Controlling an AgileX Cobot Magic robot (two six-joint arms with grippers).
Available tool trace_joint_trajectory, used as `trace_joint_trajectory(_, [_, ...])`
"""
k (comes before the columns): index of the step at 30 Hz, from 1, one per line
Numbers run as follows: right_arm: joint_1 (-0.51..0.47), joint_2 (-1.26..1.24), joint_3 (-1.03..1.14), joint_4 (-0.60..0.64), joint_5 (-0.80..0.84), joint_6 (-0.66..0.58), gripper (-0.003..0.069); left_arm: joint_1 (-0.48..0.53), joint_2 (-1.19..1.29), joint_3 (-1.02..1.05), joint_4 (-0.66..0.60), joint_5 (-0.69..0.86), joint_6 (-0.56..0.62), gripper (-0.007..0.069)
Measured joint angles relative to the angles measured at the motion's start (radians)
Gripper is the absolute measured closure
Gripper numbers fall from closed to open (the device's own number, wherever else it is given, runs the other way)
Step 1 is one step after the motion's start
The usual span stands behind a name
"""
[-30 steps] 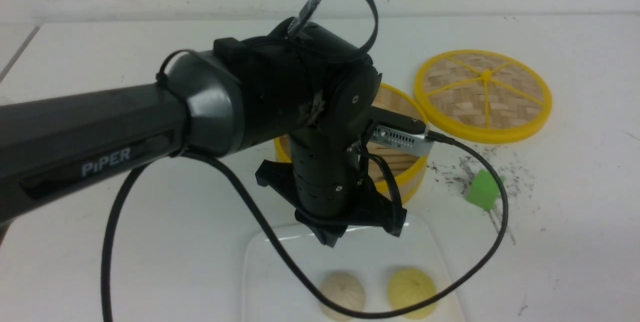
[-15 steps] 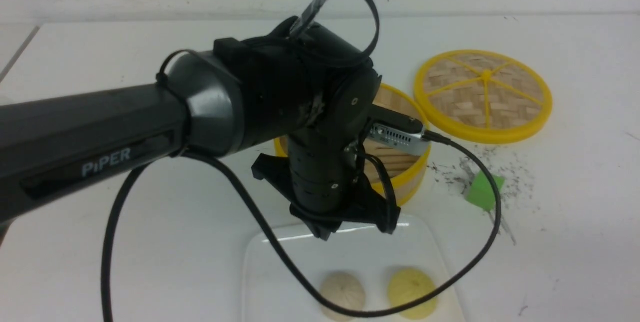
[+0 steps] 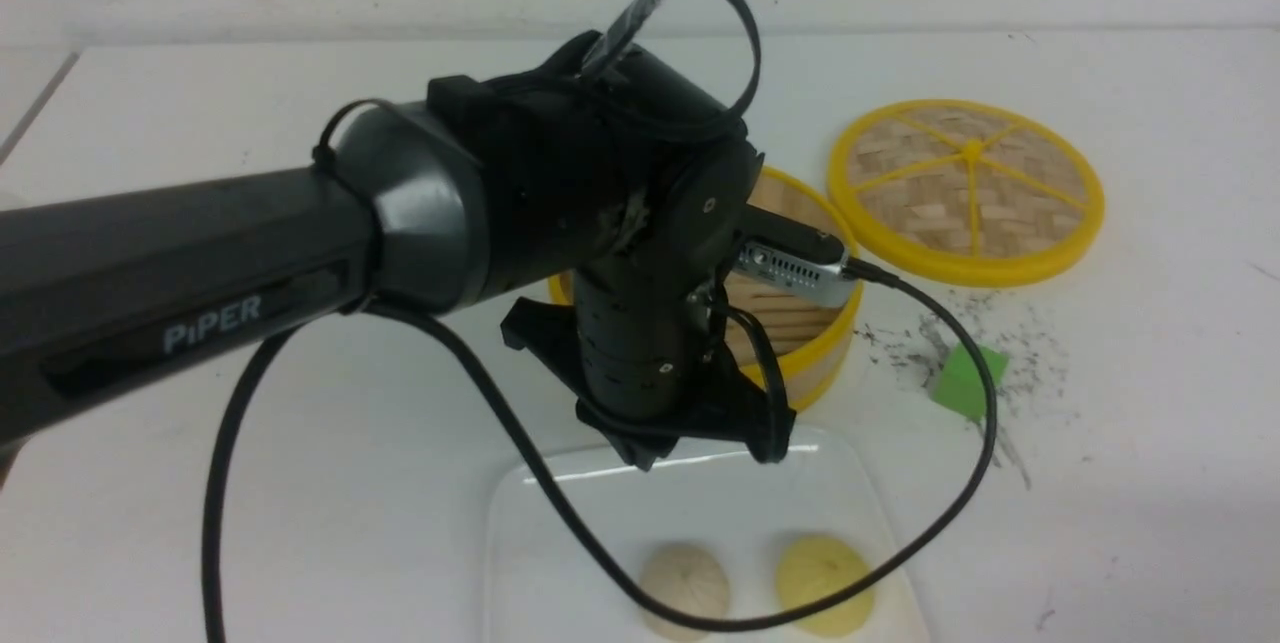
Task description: Put the steamed buns into the plate on the white tablecloth.
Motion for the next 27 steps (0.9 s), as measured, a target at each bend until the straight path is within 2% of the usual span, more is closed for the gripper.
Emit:
trace_joint_trajectory(6, [-0.103, -0.005, 0.11, -0.017, 0.0, 0.0, 0.064, 0.0, -0.035, -0.001, 0.005, -0.016, 0.007, 0.0601])
trace_joint_trajectory(20, [-0.106, -0.005, 0.13, 0.038, -0.026, 0.0, 0.0627, 0.0, -0.364, -0.001, 0.095, -0.024, 0.009, 0.0591])
trace_joint_trajectory(27, [-0.106, -0.005, 0.13, 0.036, -0.025, 0.0, 0.0617, 0.0, -0.605, -0.001, 0.156, 0.072, 0.009, 0.0589])
